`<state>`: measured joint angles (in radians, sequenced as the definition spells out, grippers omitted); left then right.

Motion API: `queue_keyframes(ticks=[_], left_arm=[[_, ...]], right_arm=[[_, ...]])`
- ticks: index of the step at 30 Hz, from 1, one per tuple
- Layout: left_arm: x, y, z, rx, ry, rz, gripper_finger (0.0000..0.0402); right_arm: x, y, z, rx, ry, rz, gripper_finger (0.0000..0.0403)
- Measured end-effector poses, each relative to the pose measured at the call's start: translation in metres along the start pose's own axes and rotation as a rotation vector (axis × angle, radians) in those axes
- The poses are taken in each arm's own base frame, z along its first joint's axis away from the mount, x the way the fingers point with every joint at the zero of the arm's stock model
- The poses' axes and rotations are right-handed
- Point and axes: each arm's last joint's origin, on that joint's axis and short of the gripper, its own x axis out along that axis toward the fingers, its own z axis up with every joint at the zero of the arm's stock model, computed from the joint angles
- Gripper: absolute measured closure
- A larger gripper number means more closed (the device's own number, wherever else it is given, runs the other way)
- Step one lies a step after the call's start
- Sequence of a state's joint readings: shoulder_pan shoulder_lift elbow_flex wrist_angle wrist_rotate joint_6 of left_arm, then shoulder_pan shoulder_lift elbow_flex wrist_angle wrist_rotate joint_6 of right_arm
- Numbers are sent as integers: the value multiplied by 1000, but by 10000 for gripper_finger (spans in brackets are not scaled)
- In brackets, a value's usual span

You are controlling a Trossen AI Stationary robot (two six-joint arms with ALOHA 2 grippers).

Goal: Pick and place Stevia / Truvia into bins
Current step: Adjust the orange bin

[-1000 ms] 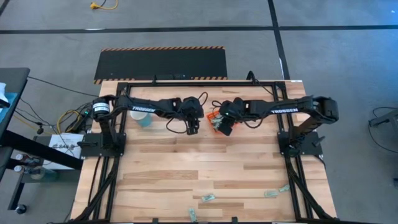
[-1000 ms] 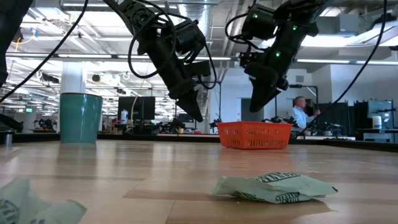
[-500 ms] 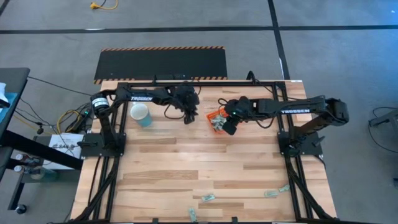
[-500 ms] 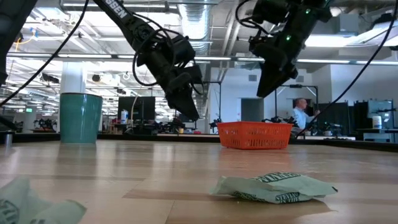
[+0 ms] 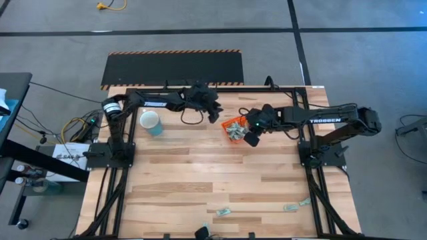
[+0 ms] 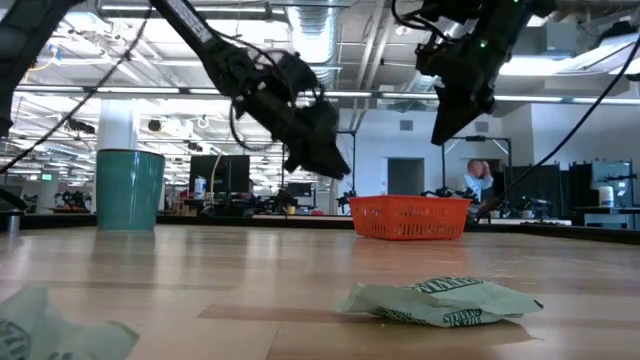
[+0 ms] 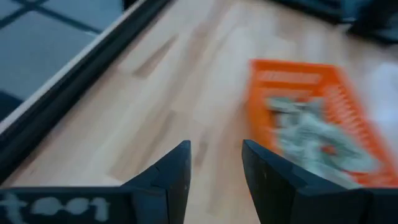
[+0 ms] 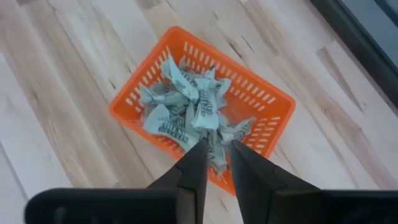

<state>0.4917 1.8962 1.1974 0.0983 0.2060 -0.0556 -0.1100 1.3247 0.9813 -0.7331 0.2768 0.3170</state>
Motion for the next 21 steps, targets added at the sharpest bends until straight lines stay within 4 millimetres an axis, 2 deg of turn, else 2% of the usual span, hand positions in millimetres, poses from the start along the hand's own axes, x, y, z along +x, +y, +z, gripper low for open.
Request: queue_keyframes(ticks=[5, 11, 16, 21], left_arm=[[22, 13, -14, -85, 85, 64, 269], [29, 12, -7, -99, 123, 58, 269], [23, 15, 7, -97, 189, 65, 269], [17, 14, 35, -159, 229, 38, 269]], right_arm=[[-7, 13, -9, -18, 9, -25, 365], [-20, 25, -21, -36, -19, -58, 400], [-26, 30, -34, -8, -28, -41, 396], [-28, 37, -47, 28, -14, -24, 402]])
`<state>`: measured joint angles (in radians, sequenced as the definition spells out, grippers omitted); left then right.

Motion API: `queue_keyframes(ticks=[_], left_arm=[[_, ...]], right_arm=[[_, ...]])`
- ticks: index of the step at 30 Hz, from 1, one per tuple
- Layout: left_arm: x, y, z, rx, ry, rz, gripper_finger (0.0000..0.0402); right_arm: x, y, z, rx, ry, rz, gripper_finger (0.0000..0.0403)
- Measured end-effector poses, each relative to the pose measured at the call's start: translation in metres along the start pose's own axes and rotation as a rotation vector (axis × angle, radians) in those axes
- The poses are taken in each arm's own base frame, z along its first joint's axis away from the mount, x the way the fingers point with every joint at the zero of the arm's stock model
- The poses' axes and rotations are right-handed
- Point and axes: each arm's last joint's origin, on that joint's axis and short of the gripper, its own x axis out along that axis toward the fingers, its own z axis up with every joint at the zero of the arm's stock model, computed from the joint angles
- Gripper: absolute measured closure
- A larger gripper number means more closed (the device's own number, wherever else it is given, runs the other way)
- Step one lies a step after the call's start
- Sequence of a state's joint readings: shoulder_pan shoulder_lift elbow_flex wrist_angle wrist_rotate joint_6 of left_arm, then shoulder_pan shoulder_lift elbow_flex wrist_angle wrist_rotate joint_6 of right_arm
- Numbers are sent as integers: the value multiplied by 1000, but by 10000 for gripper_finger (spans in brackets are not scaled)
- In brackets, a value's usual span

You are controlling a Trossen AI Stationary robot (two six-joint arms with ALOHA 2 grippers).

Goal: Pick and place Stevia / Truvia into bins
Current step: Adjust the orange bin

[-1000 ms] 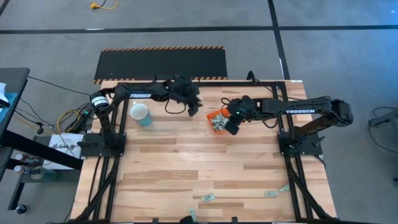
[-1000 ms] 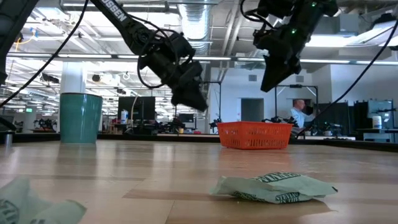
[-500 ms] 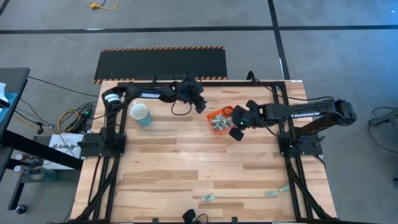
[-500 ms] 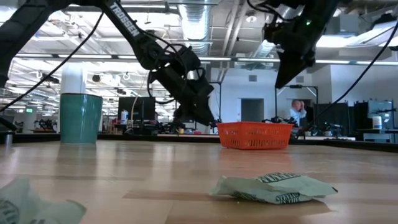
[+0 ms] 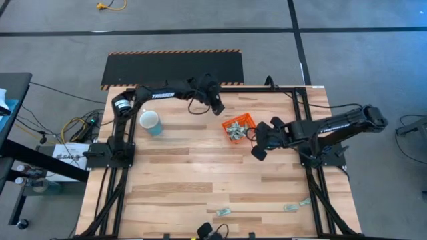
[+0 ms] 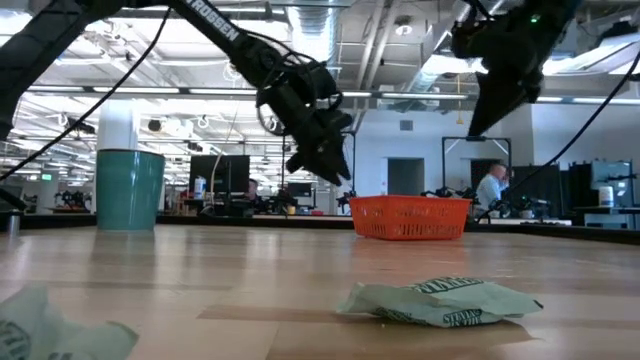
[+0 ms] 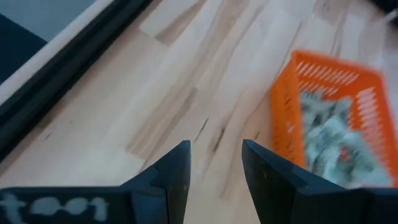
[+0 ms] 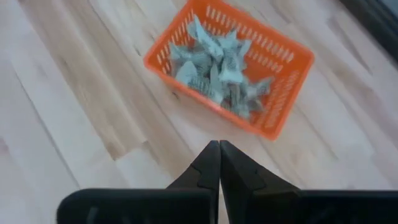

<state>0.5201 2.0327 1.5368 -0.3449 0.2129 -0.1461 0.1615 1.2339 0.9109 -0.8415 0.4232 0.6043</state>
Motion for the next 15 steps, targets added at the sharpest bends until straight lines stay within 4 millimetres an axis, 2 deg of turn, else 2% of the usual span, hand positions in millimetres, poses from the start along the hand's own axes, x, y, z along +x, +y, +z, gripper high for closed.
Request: queue_keyframes(ticks=[3, 5, 10, 15], left_arm=[[4, -3, 16, -43, 49, 15, 269], [14, -3, 25, -58, 100, 17, 269], [46, 2, 30, -120, 330, -29, 269], [58, 2, 39, -124, 404, -55, 269]], right_arm=[[-5, 4, -5, 42, 3, 9, 400], [-7, 9, -9, 59, 5, 22, 401], [-20, 19, -22, 83, -5, 47, 402], [-31, 27, -38, 98, -19, 35, 402]])
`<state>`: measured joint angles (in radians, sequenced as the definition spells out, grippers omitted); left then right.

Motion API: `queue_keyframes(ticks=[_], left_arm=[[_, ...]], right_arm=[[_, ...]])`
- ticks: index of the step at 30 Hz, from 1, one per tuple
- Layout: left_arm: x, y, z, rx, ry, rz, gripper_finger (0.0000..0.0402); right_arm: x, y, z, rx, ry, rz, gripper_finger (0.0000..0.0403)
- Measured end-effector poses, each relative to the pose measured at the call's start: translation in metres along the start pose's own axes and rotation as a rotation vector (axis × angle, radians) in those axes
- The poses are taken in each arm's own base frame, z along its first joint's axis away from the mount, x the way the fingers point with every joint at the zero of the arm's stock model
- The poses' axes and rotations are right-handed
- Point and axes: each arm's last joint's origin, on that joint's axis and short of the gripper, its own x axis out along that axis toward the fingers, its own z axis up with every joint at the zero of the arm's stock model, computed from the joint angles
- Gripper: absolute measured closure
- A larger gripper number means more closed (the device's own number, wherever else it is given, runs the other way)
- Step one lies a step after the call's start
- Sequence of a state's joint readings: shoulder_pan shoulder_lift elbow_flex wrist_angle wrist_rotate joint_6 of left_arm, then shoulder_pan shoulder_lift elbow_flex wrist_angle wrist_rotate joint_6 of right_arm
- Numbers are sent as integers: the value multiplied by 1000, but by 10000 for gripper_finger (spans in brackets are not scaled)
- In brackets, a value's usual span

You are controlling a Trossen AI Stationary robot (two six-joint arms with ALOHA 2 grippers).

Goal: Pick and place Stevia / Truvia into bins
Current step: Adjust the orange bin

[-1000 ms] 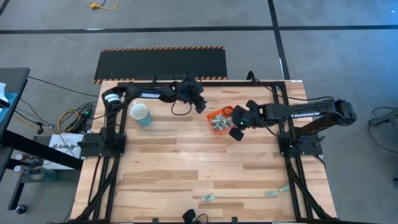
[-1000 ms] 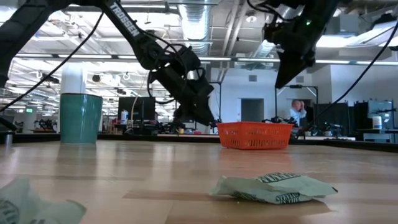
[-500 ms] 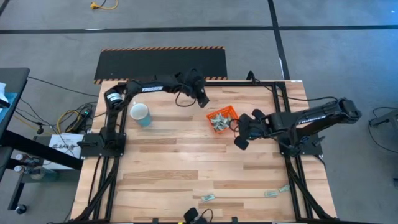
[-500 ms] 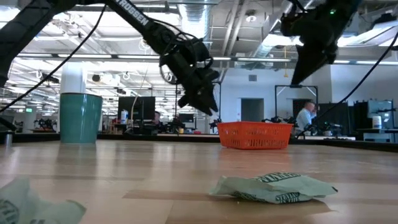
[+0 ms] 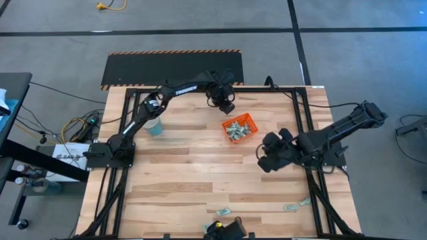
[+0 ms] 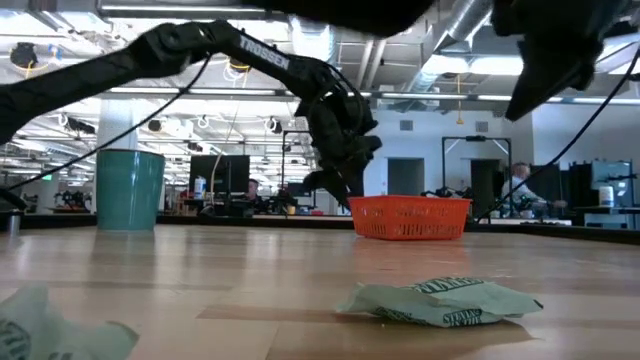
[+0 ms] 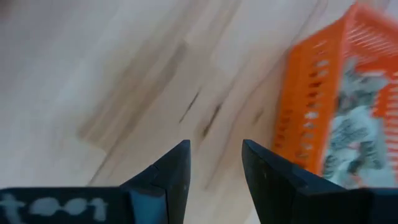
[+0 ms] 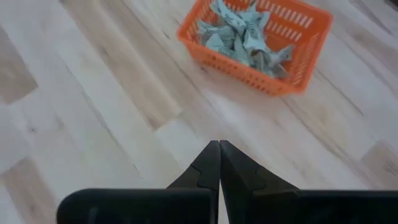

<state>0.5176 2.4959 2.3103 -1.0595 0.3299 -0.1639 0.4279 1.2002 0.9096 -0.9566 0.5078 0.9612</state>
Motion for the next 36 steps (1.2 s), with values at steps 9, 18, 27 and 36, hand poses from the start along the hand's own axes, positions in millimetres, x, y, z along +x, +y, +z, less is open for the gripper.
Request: queue_keyframes(ticks=[9, 18, 27, 36], left_arm=[[9, -29, -8, 62, 73, -44, 269], [24, -61, -23, 150, 139, 22, 269], [39, -114, -41, 313, 147, 28, 269], [51, -158, -61, 439, 138, 50, 269]], right_arm=[[-16, 10, -26, 58, -9, 13, 402], [-27, 19, -45, 86, -23, 57, 402], [-34, 24, -56, 112, -56, 88, 403], [-29, 34, -66, 110, -49, 68, 403]])
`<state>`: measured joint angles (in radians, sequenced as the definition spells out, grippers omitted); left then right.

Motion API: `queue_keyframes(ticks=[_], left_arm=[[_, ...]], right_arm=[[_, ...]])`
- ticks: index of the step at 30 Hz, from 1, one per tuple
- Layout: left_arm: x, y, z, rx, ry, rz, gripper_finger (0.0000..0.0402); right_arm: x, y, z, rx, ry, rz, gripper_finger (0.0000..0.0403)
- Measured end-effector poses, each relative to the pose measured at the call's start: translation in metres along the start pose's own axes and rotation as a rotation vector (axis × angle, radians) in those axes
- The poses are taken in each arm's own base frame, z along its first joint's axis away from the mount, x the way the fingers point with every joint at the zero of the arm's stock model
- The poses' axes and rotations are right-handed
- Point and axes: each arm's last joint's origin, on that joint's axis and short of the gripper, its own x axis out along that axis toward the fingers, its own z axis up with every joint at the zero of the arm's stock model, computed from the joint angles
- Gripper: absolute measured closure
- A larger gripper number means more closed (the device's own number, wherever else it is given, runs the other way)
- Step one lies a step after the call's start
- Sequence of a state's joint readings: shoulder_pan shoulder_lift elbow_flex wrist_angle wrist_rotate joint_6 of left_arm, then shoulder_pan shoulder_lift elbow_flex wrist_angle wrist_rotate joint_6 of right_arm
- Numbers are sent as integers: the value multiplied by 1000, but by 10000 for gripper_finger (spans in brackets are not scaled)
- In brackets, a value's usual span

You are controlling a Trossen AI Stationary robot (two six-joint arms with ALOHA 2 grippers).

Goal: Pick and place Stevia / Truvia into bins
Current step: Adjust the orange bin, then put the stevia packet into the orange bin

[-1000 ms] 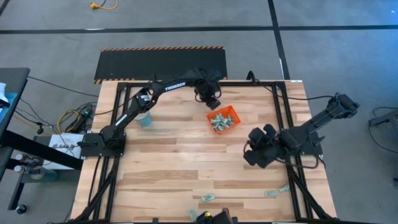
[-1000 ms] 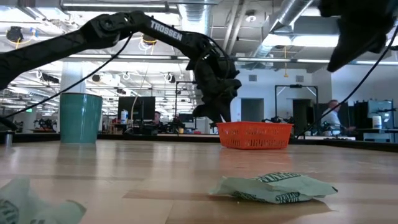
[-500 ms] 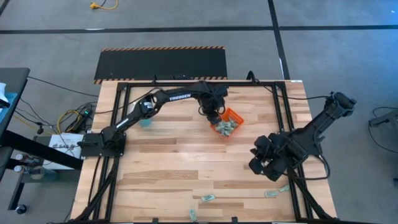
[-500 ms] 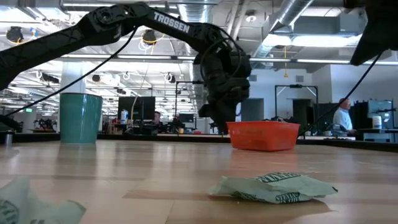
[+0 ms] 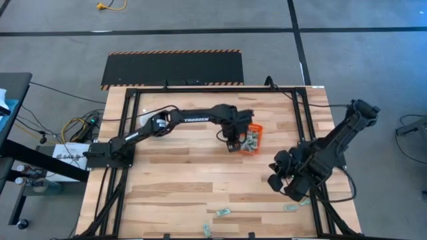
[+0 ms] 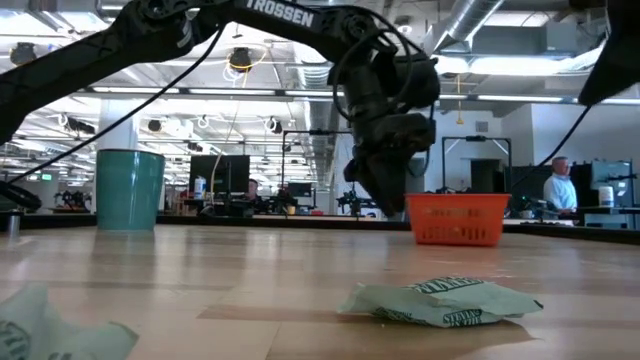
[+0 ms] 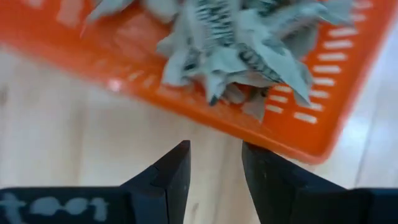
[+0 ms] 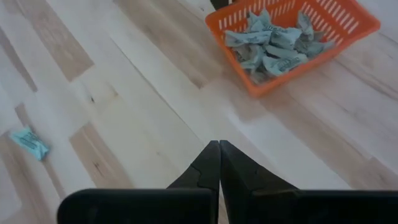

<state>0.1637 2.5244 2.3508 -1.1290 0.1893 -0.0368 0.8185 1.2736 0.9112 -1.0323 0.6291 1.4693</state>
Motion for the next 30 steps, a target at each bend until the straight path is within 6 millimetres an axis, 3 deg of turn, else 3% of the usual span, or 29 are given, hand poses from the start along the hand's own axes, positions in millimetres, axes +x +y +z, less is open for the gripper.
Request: queue_keyframes(ticks=[15, 24, 30], left_arm=[[12, -72, -5, 215, -7, -21, 269], [15, -116, -44, 376, 291, -10, 269], [15, -154, -69, 497, 426, 53, 269]], right_arm=[[36, 21, -26, -72, 57, -133, 403], [31, 22, -36, -59, 281, -101, 403], [20, 25, -56, 28, 440, -93, 403]])
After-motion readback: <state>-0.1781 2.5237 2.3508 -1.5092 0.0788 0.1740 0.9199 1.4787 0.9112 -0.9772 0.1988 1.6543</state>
